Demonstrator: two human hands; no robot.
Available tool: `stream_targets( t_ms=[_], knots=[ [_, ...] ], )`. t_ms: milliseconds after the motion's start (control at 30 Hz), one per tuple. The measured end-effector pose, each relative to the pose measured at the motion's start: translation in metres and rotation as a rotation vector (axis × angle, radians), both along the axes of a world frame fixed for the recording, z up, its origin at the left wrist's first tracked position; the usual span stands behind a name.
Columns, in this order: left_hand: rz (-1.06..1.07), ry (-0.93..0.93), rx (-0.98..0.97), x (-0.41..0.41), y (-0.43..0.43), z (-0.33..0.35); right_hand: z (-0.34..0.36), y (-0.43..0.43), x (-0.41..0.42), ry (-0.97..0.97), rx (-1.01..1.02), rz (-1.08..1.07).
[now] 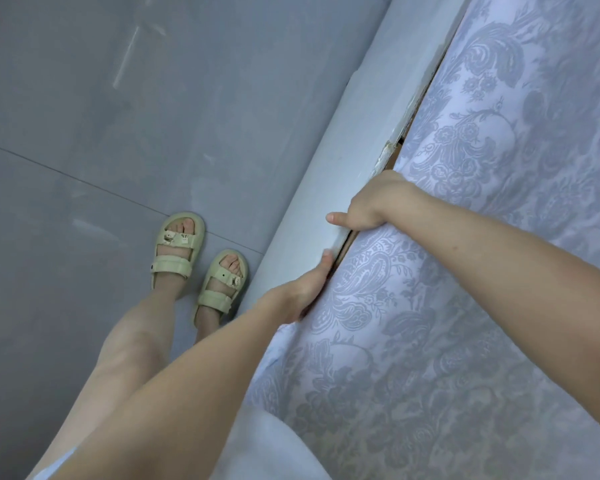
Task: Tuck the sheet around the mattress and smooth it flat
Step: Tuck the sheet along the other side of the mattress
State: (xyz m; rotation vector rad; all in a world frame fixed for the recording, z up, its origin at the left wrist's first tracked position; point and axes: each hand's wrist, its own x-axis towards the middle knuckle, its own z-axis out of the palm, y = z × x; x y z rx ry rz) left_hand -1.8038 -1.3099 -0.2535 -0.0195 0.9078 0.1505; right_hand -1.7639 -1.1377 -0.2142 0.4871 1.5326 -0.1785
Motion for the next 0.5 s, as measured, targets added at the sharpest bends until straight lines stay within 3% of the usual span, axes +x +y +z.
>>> stream_targets(
  t_ms=[100,200,300,367,500],
  knots=[
    [-0.002,0.214,0.065,-0.012,-0.021,0.010,-0.007,-0.005,0.001,0.098,0.053,0.015],
    [0.220,0.457,0.073,-0.015,-0.038,0.016,-0.001,-0.008,0.006,0.446,0.128,-0.093],
    [0.353,0.450,0.077,-0.014,-0.044,0.021,0.016,-0.014,0.014,0.821,0.244,-0.279],
    [0.341,0.401,0.120,-0.010,-0.048,0.025,0.025,-0.025,0.026,1.011,0.363,-0.197],
    [0.264,0.292,0.096,0.003,-0.054,0.024,0.032,-0.059,0.067,1.116,0.378,-0.055]
  ],
)
